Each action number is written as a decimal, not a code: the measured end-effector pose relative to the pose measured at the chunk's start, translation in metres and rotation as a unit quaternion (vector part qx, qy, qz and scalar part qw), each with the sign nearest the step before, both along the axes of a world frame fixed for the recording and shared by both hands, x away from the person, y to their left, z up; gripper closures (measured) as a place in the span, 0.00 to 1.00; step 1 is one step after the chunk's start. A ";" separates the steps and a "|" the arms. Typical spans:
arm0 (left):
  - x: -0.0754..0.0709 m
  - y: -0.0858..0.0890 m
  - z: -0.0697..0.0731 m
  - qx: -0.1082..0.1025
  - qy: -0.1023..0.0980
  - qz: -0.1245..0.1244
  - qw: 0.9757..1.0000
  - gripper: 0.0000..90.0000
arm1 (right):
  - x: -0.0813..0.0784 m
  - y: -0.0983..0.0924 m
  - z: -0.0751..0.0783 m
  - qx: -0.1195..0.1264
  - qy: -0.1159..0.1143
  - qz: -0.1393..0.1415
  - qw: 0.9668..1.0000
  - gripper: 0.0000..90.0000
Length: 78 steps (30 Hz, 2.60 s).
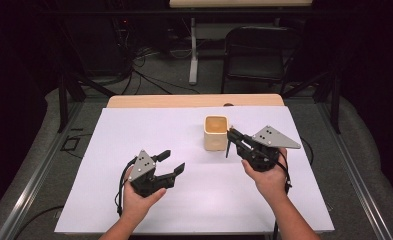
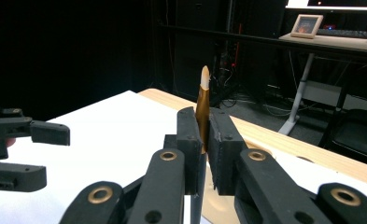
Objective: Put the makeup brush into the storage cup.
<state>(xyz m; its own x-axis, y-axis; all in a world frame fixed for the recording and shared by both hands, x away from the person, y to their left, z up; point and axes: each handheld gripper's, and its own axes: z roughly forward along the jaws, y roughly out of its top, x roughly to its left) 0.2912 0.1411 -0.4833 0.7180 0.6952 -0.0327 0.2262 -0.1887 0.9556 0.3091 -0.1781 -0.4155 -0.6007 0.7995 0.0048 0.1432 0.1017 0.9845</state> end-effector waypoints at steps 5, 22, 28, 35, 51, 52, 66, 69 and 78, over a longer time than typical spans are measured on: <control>-0.001 0.012 -0.004 0.004 -0.002 0.013 1.000 0.38 | 0.005 -0.002 0.004 0.002 0.002 -0.001 1.000 0.93; -0.003 0.033 -0.012 -0.004 0.007 0.031 0.999 0.38 | 0.034 0.003 0.026 0.000 -0.010 -0.014 1.000 0.93; -0.003 0.033 -0.013 -0.002 0.008 0.032 0.999 0.38 | 0.049 0.005 0.032 -0.005 -0.012 -0.027 1.000 0.93; -0.002 0.034 -0.014 -0.001 0.011 0.033 0.999 0.38 | 0.065 0.007 0.034 -0.001 -0.010 -0.041 0.999 0.93; -0.002 0.034 -0.015 -0.001 0.014 0.032 0.999 0.38 | 0.086 0.017 0.020 -0.010 -0.001 -0.058 0.998 0.93; -0.002 0.034 -0.015 -0.001 0.014 0.032 0.999 0.38 | 0.087 0.017 0.019 -0.012 0.000 -0.059 0.998 0.93; -0.002 0.033 -0.016 0.002 0.017 0.031 0.999 0.38 | 0.100 0.024 -0.002 -0.028 0.014 -0.081 0.996 0.93; -0.002 0.034 -0.016 0.001 0.017 0.031 0.999 0.38 | 0.103 0.023 -0.010 -0.033 0.024 -0.085 0.996 0.93; -0.002 0.033 -0.016 0.002 0.018 0.031 0.999 0.38 | 0.103 0.020 -0.027 -0.025 0.034 -0.096 0.994 0.93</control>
